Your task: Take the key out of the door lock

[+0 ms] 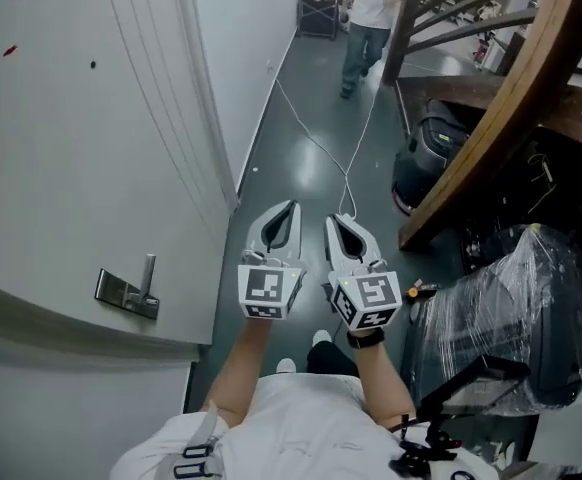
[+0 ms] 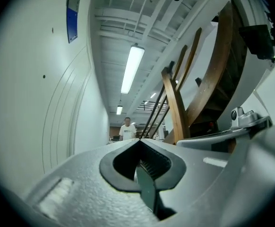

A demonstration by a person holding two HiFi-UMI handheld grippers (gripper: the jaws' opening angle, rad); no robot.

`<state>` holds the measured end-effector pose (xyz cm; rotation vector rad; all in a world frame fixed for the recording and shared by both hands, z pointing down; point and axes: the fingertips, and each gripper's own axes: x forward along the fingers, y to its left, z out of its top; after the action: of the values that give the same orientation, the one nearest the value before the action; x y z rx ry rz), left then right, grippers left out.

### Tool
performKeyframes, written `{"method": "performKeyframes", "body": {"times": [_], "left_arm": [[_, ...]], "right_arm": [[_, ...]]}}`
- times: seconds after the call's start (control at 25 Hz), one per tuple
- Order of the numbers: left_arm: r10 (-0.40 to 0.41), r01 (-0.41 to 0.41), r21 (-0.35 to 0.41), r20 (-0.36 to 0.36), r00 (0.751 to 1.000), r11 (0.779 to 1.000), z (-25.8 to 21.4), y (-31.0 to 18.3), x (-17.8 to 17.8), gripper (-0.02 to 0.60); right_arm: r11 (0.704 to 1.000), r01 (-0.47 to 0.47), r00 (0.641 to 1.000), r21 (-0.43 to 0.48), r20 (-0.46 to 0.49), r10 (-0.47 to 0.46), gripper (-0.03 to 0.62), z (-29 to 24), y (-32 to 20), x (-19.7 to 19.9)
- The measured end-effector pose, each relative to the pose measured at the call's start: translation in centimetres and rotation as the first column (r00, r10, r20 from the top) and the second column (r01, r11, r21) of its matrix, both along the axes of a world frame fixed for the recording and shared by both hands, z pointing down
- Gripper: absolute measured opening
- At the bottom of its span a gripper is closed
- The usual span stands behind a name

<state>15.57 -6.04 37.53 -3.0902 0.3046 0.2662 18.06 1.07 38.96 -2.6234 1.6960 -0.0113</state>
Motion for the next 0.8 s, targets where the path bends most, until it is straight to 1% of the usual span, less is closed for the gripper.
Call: {"method": "performKeyframes", "body": {"times": [0.12,0.24,0.32,0.44,0.52,0.56,0.64,0.72,0.76,0.8], "left_arm": [[-0.086,0.086,-0.015,0.014,0.996,0.996,0.7,-4.2,1.1,0.002],[-0.205,0.205,-0.002,0.025,0.978,0.979,1.5,-8.9,1.5,0.002],[-0.294,0.295,-0.012,0.035,0.955,0.956,1.8,-12.1,1.5,0.002],[-0.417,0.418,-0.044,0.025,0.908,0.907,1.7,-15.9,1.5,0.002],[-0.501,0.502,-0.044,0.023,0.865,0.864,1.5,-17.7,1.1,0.002],[-0.548,0.549,-0.037,0.027,0.836,0.835,1.4,-18.4,0.4,0.002],[-0.640,0.642,-0.018,0.047,0.767,0.767,1.4,-19.6,-1.7,0.002],[-0.718,0.720,-0.003,0.067,0.693,0.694,1.3,-20.3,-4.7,0.002],[-0.755,0.757,0.000,0.073,0.651,0.653,1.3,-20.5,-6.5,0.002],[-0.794,0.796,0.002,0.077,0.604,0.605,1.3,-20.5,-8.6,0.002]], "right_arm": [[0.997,0.081,0.997,-0.003,0.010,-0.081,0.005,0.6,-4.2,1.9],[0.981,0.194,0.981,-0.006,0.029,-0.194,0.005,1.6,-9.5,3.6],[0.956,0.294,0.955,-0.013,0.030,-0.294,0.005,1.7,-13.3,4.1],[0.903,0.430,0.903,-0.019,0.012,-0.430,0.005,1.2,-18.1,4.6],[0.861,0.508,0.862,-0.018,0.020,-0.507,0.006,1.0,-20.9,5.0],[0.835,0.550,0.835,-0.016,0.026,-0.550,0.006,0.9,-22.2,4.8],[0.771,0.636,0.771,-0.008,0.046,-0.636,0.006,0.7,-24.6,3.6],[0.693,0.720,0.690,0.022,0.085,-0.719,0.006,0.5,-26.6,1.1],[0.646,0.762,0.641,0.038,0.099,-0.761,0.006,0.3,-27.3,-0.7],[0.593,0.804,0.586,0.050,0.103,-0.803,0.005,0.3,-27.9,-2.8]]}}
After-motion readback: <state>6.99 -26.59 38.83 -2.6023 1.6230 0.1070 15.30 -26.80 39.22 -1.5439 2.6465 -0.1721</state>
